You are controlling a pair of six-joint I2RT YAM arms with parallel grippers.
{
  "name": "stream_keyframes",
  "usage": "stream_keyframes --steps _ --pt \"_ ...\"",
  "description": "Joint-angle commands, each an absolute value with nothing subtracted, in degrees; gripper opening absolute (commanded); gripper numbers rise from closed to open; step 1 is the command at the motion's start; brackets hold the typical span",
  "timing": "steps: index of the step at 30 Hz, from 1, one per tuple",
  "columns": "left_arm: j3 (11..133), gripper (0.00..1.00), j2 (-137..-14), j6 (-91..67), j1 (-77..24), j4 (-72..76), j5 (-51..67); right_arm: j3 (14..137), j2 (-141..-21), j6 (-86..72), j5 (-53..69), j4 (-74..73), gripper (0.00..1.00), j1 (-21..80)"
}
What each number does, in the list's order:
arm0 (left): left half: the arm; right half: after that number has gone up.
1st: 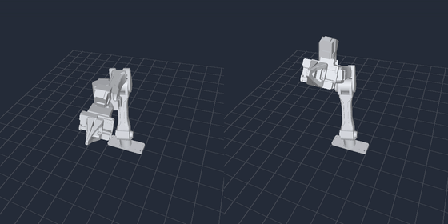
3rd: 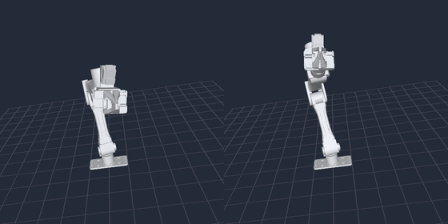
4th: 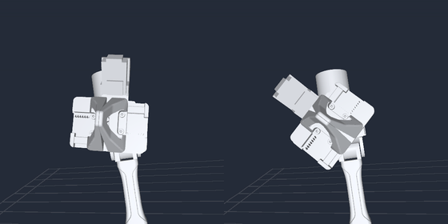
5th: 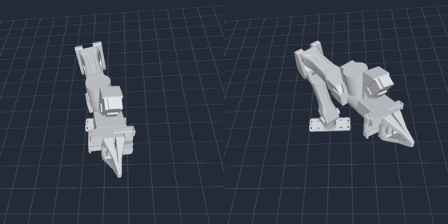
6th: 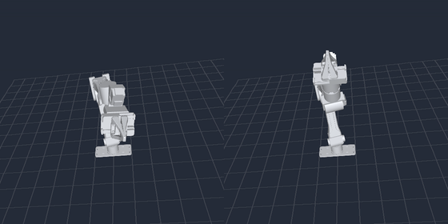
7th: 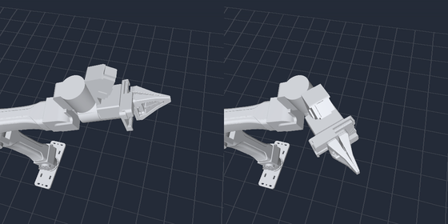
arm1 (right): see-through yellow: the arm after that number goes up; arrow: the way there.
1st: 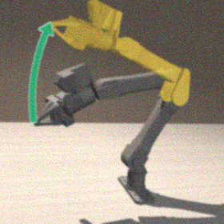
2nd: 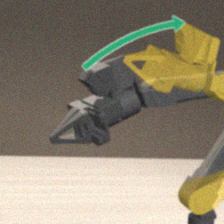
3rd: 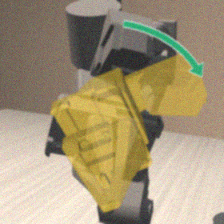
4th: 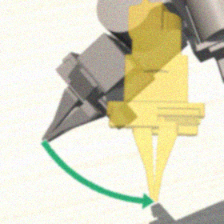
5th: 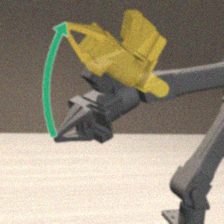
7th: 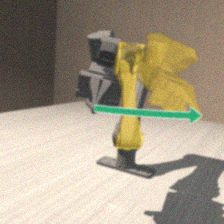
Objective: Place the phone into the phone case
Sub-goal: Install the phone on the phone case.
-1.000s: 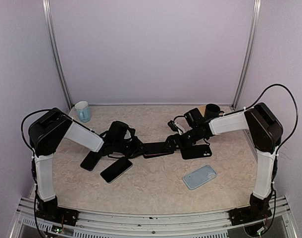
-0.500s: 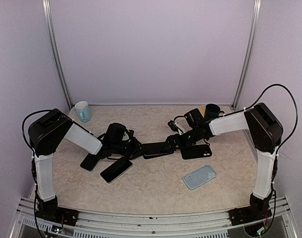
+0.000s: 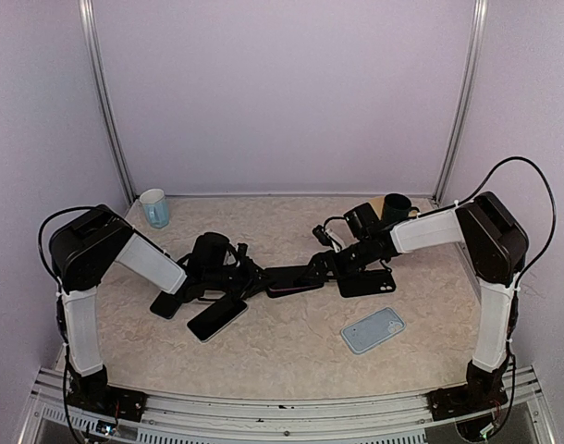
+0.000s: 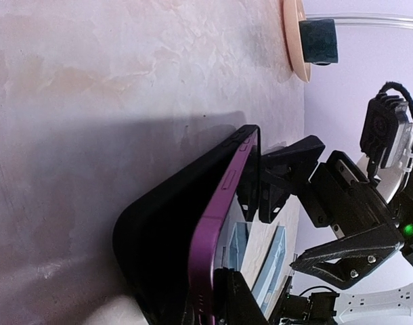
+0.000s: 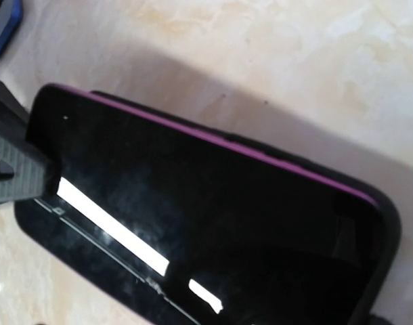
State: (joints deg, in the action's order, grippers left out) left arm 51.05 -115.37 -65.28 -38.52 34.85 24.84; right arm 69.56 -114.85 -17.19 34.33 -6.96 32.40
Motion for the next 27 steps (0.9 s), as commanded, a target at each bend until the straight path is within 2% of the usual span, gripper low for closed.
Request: stream_keyframes --steps 1,27 --pt "48.87 0.00 -112.91 -64.95 -37.99 37.86 25.31 68.08 -113.41 -17.18 36.57 -7.90 1.00 31.72" --pt "45.58 0.00 -110.67 -66.48 -37.53 48.30 27.94 68.10 -112.13 -17.43 37.23 -8.64 1.00 28.48"
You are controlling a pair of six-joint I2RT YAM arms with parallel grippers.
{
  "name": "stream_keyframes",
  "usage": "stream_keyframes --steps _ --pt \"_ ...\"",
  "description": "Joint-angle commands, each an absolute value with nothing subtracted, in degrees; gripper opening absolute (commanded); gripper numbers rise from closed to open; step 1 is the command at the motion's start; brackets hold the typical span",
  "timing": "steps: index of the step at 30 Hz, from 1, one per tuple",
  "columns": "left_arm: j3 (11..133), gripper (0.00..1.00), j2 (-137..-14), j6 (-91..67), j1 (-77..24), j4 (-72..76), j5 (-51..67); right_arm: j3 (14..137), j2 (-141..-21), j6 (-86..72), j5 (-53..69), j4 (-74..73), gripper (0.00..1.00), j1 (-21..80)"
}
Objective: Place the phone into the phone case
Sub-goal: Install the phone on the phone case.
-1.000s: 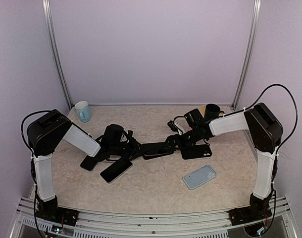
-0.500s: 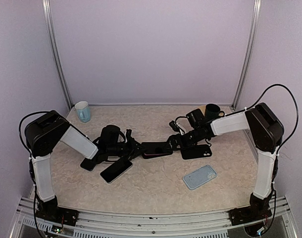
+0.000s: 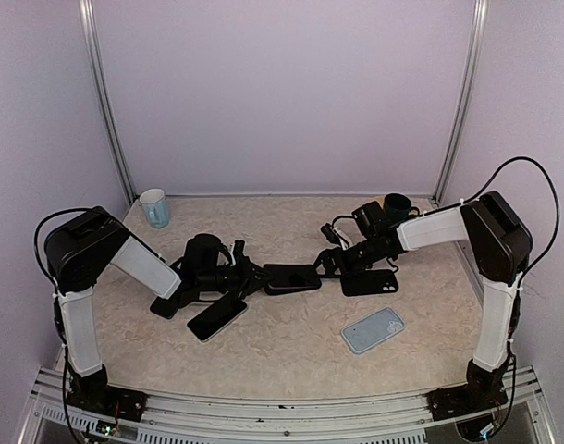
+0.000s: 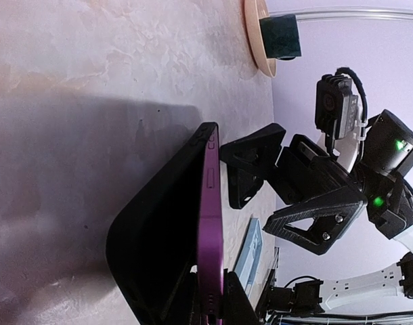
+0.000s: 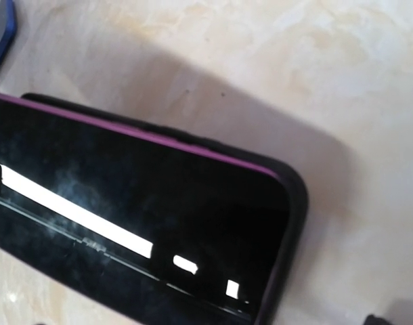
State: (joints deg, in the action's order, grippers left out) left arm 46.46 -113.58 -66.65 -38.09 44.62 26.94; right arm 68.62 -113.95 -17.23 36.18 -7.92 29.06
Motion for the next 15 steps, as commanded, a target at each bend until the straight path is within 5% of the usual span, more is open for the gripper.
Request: stream_keyframes --steps 1,15 --pt "45.39 0.00 -110.66 -66.59 -37.53 48.91 27.99 68.11 -112.11 -17.60 37.38 -8.50 1.00 28.48" --pt "44.42 0.00 -109.73 -67.92 -37.53 55.52 29.76 67.95 -112.58 -18.93 39.15 -6.63 1.00 28.48"
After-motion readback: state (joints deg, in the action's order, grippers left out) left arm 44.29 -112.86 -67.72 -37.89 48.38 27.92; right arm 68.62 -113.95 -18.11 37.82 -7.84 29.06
